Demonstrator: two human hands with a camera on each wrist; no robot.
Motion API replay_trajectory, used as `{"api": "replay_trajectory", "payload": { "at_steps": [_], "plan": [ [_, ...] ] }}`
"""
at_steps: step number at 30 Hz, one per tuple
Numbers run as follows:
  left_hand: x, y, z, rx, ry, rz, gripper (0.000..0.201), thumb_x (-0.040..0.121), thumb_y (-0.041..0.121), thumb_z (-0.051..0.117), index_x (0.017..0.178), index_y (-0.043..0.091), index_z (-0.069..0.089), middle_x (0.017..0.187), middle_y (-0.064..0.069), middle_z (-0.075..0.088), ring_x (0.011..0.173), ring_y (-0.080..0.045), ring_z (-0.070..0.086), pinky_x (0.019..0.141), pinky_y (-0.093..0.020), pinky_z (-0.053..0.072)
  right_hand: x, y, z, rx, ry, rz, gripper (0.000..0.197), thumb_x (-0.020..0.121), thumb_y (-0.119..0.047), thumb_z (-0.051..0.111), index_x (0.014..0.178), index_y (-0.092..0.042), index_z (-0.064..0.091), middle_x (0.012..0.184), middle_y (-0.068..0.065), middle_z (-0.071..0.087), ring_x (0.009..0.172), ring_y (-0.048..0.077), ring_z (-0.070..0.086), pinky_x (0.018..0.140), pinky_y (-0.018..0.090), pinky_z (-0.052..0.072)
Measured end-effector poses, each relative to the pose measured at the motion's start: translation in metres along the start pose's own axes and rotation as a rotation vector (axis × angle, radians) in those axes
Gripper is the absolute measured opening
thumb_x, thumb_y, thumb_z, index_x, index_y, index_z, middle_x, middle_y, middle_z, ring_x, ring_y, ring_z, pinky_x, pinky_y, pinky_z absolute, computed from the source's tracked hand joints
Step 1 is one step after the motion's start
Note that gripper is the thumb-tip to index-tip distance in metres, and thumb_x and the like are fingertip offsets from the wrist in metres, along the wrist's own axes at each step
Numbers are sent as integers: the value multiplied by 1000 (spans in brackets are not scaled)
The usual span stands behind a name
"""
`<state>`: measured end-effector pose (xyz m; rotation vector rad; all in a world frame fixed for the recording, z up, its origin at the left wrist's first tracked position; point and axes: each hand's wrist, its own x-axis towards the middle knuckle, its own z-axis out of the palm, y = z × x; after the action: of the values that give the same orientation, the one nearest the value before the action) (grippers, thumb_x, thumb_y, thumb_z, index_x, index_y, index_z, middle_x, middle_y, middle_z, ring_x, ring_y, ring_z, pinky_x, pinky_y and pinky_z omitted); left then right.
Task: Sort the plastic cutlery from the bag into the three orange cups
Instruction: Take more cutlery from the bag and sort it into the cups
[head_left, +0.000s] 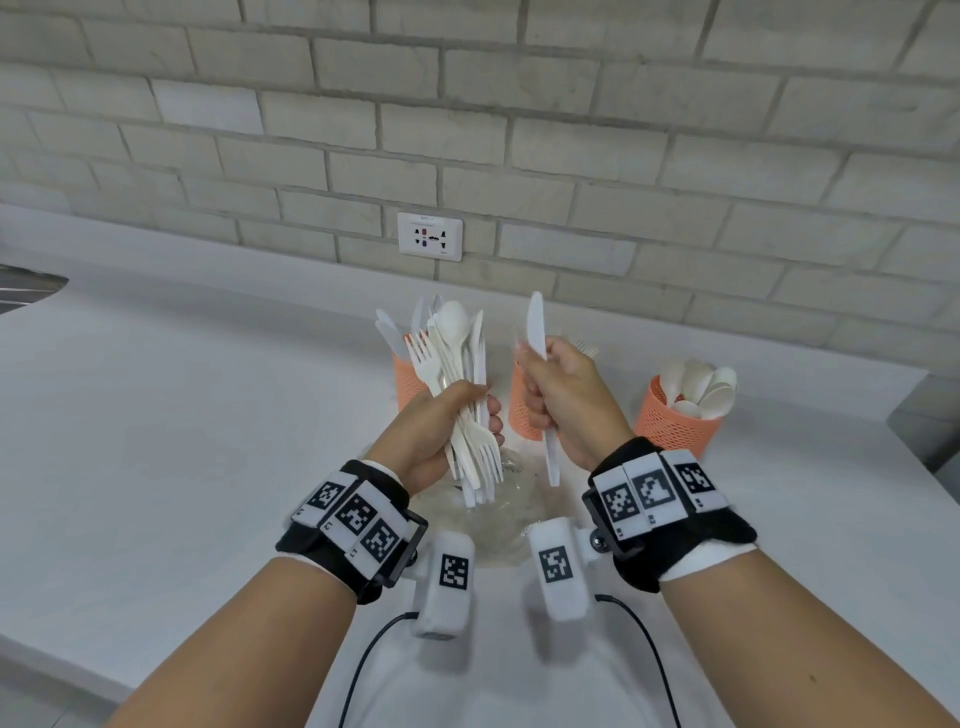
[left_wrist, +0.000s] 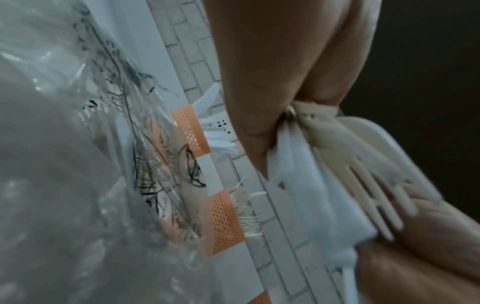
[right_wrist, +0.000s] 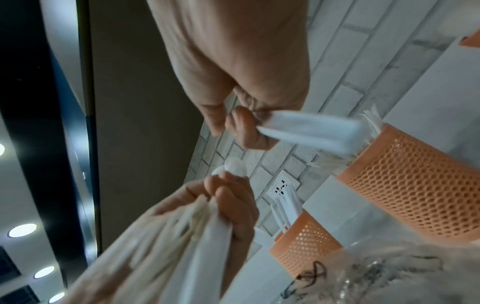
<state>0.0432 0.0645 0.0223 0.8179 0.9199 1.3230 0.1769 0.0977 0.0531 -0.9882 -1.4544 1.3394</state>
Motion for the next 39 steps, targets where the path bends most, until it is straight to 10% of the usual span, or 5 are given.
{"api": "replay_trajectory", "payload": {
  "at_steps": [6, 18, 28, 35, 39],
  "plan": [
    [-2, 2, 0, 19, -80, 23, 30, 92, 4, 46, 119, 4, 60, 78, -7, 70, 64, -17, 66, 60, -28, 55, -2, 9, 8, -146, -50, -8, 13, 84, -13, 66, 91, -4, 61, 67, 3, 57, 52, 9, 52, 46, 18, 39],
    [-4, 4, -6, 63, -82, 75, 29, 87, -10, 47, 111, 0, 59, 85, -15, 70, 74, -27, 70, 68, -37, 59, -2, 9, 15, -118, -140, 100, 11, 92, -20, 56, 87, -12, 61, 52, -13, 57, 39, -2, 52, 46, 16, 37],
    [-4, 10, -13, 18, -87, 63, 32, 88, -11, 42, 114, 1, 57, 84, -11, 73, 76, -24, 71, 66, -34, 58, 5, 12, 26, -100, -58, 61, 21, 95, -16, 48, 103, -3, 62, 93, 16, 69, 75, 20, 66, 66, 28, 54],
    [2, 21, -27, 14, -53, 55, 36, 87, -12, 42, 119, -4, 54, 107, -15, 70, 91, -25, 70, 68, -33, 58, 16, 6, 31, -28, -42, 17, 18, 101, -13, 34, 89, -13, 49, 77, 3, 61, 62, 10, 61, 46, 10, 43],
    [6, 37, -49, 61, 118, 69, 20, 87, -9, 44, 99, -6, 60, 95, -15, 71, 84, -22, 72, 61, -31, 59, 41, -2, 32, -56, 73, -42, 12, 101, -14, 33, 106, -11, 43, 73, 0, 56, 75, 12, 54, 79, 23, 43]
  ]
}}
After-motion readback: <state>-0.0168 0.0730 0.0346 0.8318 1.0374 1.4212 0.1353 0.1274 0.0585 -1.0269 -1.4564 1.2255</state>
